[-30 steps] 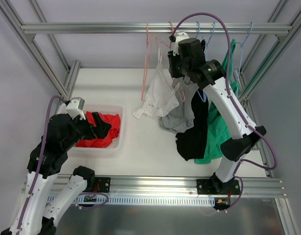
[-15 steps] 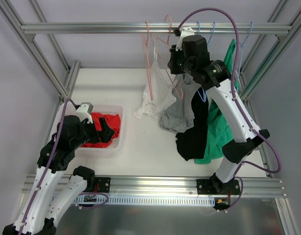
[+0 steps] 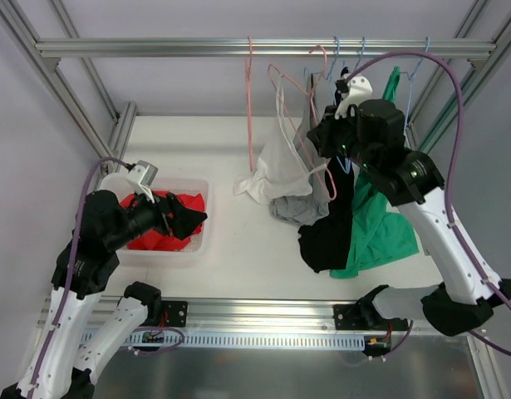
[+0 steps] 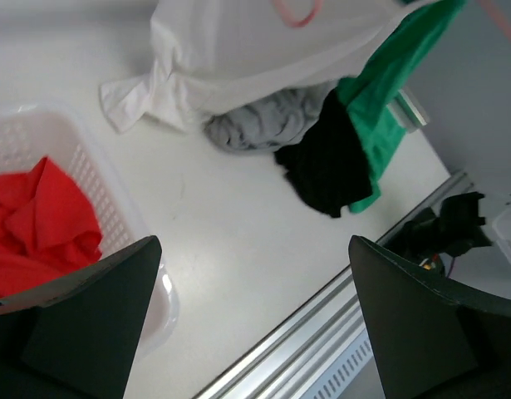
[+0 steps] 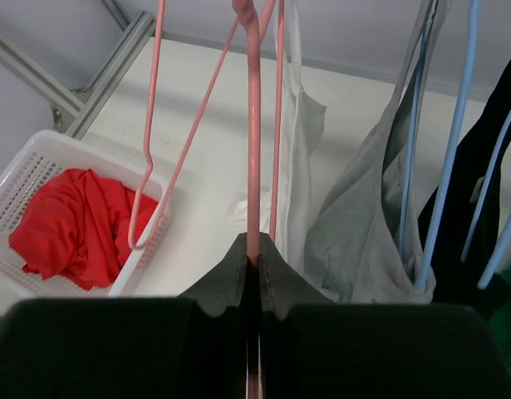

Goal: Remove the tank top from the hanger

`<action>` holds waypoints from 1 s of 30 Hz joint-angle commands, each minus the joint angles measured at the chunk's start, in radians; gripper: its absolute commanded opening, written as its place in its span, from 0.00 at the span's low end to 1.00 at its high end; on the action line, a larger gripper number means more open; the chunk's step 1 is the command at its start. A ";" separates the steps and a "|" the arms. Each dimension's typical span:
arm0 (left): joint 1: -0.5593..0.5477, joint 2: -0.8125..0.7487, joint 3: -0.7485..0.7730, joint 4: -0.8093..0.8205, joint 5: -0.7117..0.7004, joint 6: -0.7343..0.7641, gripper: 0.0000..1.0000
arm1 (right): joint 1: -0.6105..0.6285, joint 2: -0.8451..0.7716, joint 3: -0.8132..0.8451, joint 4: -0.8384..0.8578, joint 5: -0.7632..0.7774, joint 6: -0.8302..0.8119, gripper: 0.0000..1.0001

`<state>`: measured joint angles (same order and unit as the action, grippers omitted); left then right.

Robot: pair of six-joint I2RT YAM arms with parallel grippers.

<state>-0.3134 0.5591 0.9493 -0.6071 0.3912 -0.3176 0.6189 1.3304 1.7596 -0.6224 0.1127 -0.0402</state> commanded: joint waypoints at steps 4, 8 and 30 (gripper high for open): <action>-0.084 0.154 0.218 0.257 0.138 -0.017 0.99 | 0.004 -0.299 -0.182 0.020 -0.180 0.011 0.00; -0.209 0.315 0.382 0.267 0.053 0.009 0.99 | 0.004 -0.437 -0.270 -0.115 -0.260 0.008 0.00; -0.751 0.929 0.858 0.299 -0.471 0.239 0.36 | 0.004 -0.766 -0.187 -0.427 -0.292 0.037 0.00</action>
<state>-1.0550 1.4864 1.7630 -0.3618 -0.0360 -0.1055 0.6193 0.5812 1.5330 -1.0630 -0.1692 -0.0116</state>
